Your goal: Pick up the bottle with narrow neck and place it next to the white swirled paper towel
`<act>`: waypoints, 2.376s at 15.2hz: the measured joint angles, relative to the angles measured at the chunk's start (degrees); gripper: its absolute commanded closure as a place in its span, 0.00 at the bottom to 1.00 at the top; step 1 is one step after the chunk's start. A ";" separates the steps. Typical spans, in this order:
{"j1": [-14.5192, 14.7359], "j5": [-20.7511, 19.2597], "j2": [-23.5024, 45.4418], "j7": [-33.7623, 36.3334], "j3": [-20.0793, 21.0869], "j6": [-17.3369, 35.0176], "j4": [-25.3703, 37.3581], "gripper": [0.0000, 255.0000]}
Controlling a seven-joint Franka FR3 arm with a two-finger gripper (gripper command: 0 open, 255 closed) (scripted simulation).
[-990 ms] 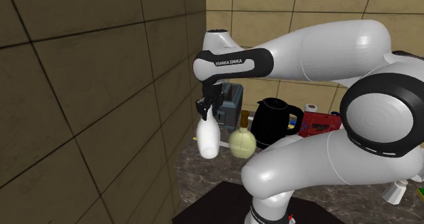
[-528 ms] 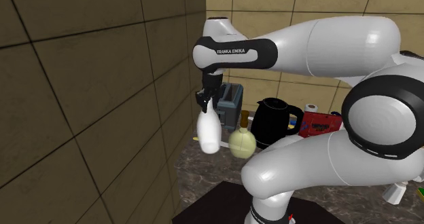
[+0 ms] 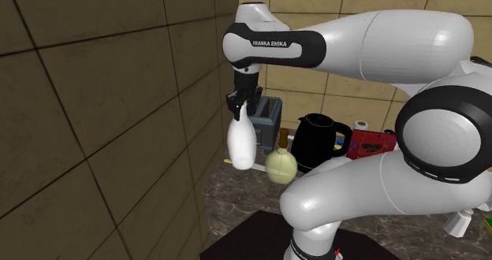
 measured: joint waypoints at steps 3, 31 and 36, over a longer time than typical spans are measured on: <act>0.01 0.00 0.48 -0.01 0.00 -2.28 2.76 1.00; 0.13 0.12 8.50 0.09 0.02 -21.80 30.30 1.00; 0.16 0.16 10.69 0.17 0.06 -25.01 35.70 1.00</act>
